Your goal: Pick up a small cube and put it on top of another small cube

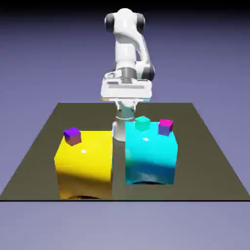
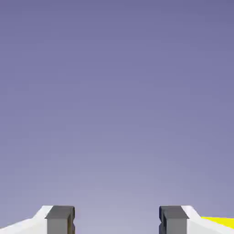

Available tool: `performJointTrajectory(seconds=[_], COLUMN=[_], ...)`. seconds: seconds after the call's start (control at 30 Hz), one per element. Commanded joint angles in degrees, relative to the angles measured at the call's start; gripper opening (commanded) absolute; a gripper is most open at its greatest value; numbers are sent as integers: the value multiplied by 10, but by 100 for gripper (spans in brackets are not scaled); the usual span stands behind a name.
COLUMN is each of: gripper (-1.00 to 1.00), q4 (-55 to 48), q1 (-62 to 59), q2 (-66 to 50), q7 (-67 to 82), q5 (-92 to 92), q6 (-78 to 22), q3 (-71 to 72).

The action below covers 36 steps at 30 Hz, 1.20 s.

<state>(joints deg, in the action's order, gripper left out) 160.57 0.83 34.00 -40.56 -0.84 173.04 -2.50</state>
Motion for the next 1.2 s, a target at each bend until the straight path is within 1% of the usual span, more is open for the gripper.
performJointTrajectory(seconds=[0.0,1.17], gripper=[0,0], q4=[-4,-130], q1=[1,43], q2=[11,399], q7=[16,566], q5=[-7,-249], q6=[-8,-290], q3=[-21,-748])
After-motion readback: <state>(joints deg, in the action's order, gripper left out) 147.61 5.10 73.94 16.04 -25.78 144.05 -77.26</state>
